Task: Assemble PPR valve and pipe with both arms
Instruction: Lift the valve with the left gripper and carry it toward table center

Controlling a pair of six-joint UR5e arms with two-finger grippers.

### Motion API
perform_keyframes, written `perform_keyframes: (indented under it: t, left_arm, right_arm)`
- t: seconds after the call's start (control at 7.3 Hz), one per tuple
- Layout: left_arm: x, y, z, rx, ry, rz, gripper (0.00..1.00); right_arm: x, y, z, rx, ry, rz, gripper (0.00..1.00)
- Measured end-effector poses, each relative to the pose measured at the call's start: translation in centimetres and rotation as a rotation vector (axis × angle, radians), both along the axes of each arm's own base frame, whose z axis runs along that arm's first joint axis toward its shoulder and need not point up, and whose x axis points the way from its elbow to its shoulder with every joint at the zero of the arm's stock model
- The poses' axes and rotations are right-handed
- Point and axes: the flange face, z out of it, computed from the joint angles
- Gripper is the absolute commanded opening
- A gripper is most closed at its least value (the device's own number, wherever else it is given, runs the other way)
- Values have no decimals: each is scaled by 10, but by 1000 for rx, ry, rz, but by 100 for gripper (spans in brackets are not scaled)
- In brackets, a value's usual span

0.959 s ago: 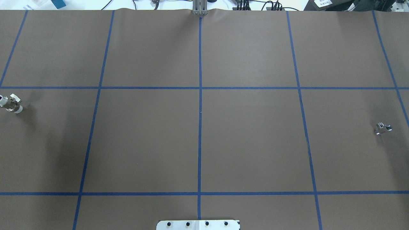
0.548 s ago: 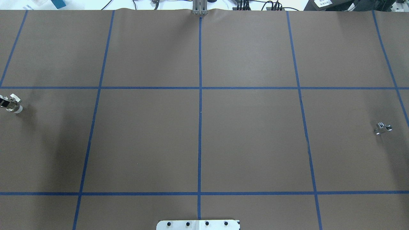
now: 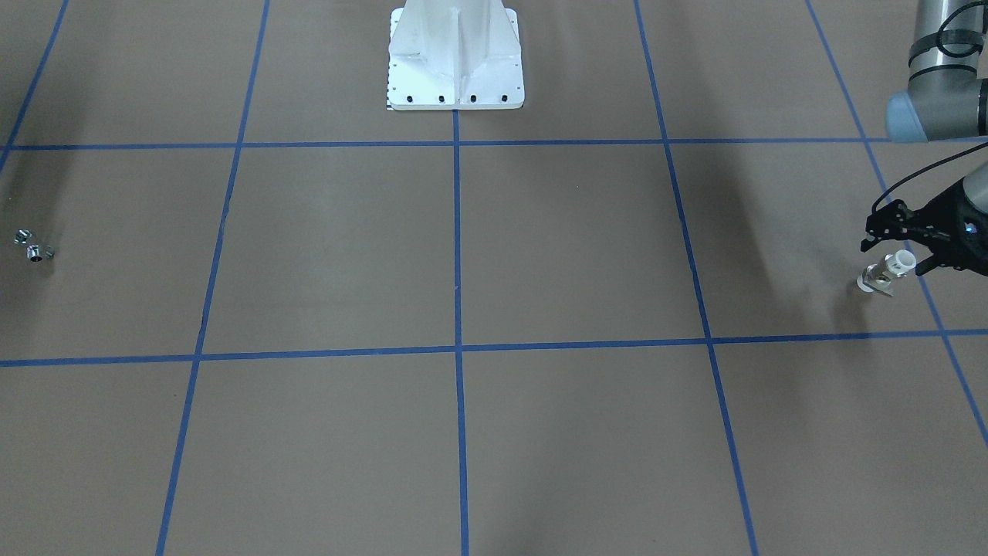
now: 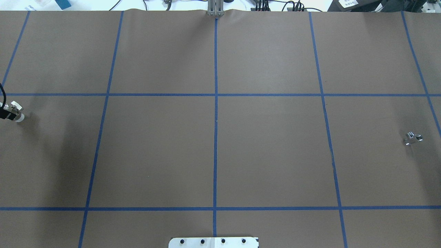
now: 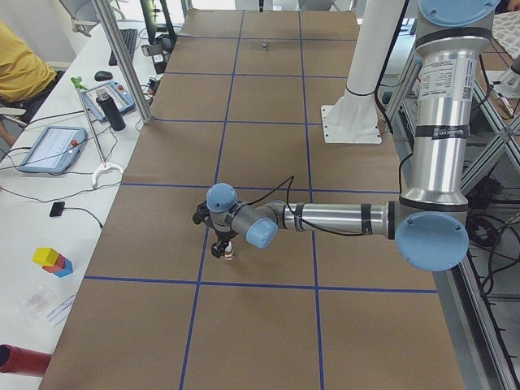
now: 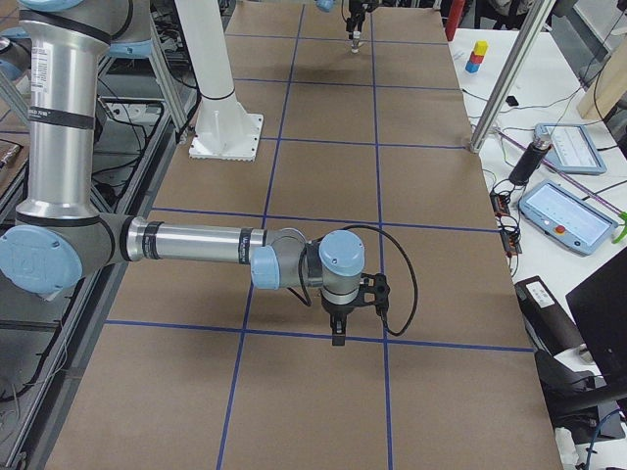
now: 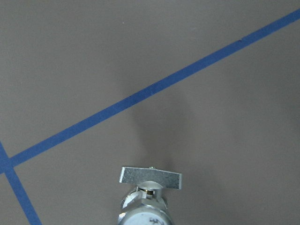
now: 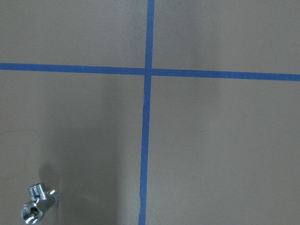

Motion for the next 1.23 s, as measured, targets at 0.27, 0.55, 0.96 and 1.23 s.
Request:
perform_keyframes:
  t: [0.27, 0.55, 0.96, 1.23]
  left_arm:
    - [2, -1, 4, -5, -6, 3, 98]
    - [4, -3, 3, -2, -5, 4, 98]
    - [6, -9, 2, 0, -5, 5, 95]
    - [5, -10, 7, 0, -22, -2, 89]
  right_arm:
    - [0, 0, 0, 0, 0, 0, 100]
    - [0, 0, 0, 0, 0, 0, 100]
    - [0, 0, 0, 0, 0, 0, 100]
    - [0, 0, 0, 0, 0, 0, 100]
